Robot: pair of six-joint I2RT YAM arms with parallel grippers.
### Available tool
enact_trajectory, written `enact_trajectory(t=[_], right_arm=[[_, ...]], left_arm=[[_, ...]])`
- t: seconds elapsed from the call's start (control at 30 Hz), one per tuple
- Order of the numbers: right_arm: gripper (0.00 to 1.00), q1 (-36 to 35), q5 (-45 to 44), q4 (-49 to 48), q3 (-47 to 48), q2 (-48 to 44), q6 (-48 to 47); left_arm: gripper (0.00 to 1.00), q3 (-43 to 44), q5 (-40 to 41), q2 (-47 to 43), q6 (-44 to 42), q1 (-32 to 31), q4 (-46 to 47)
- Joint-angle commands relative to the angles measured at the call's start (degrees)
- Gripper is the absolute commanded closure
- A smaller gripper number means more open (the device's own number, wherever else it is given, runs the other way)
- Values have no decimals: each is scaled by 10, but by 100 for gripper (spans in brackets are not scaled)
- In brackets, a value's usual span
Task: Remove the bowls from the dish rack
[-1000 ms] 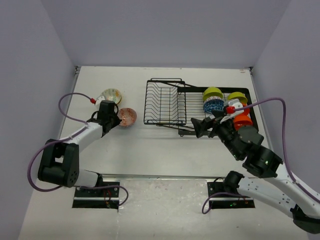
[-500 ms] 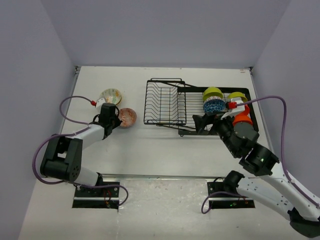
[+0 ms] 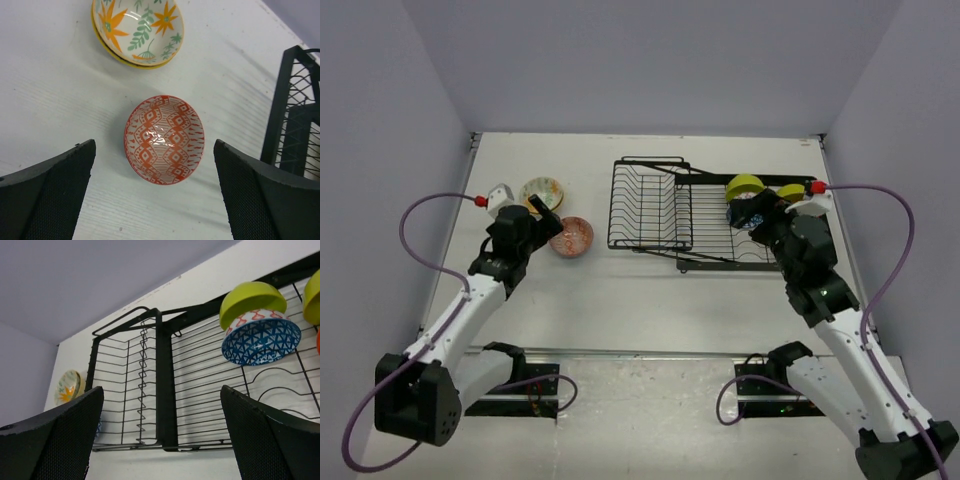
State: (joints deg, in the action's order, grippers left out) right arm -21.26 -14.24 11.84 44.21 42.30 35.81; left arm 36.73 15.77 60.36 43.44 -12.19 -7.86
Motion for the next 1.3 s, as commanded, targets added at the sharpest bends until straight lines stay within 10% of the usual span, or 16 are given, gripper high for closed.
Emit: enact_trajectory(t=[0.0, 0.27, 1.03, 1.27], right_arm=[[1, 58, 54, -66, -8, 45, 156], [4, 78, -100, -76, -21, 167, 418], [22, 170, 10, -379, -25, 465, 442], [48, 170, 19, -451, -77, 490, 479]], left_arm=[[0, 50, 4, -65, -38, 0, -101], [0, 206, -32, -176, -183, 0, -276], [0, 84, -57, -301, -230, 0, -218], [0, 82, -64, -300, -231, 0, -217]])
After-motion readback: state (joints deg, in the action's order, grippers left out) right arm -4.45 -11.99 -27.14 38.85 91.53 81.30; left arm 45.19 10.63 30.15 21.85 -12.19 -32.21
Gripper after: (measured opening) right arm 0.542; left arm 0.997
